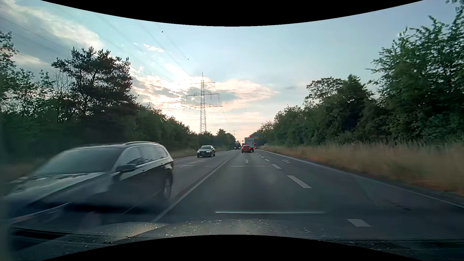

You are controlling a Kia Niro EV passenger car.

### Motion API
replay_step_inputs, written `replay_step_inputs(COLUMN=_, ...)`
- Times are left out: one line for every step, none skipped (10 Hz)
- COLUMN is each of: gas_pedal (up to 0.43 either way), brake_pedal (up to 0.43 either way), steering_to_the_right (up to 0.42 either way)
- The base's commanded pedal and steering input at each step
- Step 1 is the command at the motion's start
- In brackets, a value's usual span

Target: Follow the waypoints while adhering to traffic rules and regulations

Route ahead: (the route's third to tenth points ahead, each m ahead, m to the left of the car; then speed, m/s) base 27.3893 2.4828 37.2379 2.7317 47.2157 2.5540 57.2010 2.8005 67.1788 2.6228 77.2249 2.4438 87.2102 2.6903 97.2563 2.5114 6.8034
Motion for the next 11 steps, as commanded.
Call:
replay_step_inputs(gas_pedal=0.0, brake_pedal=0.0, steering_to_the_right=-0.008)
replay_step_inputs(gas_pedal=0.0, brake_pedal=0.0, steering_to_the_right=-0.005)
replay_step_inputs(gas_pedal=0.0, brake_pedal=0.0, steering_to_the_right=-0.004)
replay_step_inputs(gas_pedal=0.0, brake_pedal=0.0, steering_to_the_right=-0.004)
replay_step_inputs(gas_pedal=0.0, brake_pedal=0.0, steering_to_the_right=-0.004)
replay_step_inputs(gas_pedal=0.0, brake_pedal=0.0, steering_to_the_right=-0.003)
replay_step_inputs(gas_pedal=0.0, brake_pedal=0.0, steering_to_the_right=-0.002)
replay_step_inputs(gas_pedal=0.0, brake_pedal=0.0, steering_to_the_right=-0.002)
replay_step_inputs(gas_pedal=0.0, brake_pedal=0.0, steering_to_the_right=-0.002)
replay_step_inputs(gas_pedal=0.0, brake_pedal=0.0, steering_to_the_right=-0.002)
replay_step_inputs(gas_pedal=0.0, brake_pedal=0.0, steering_to_the_right=-0.001)
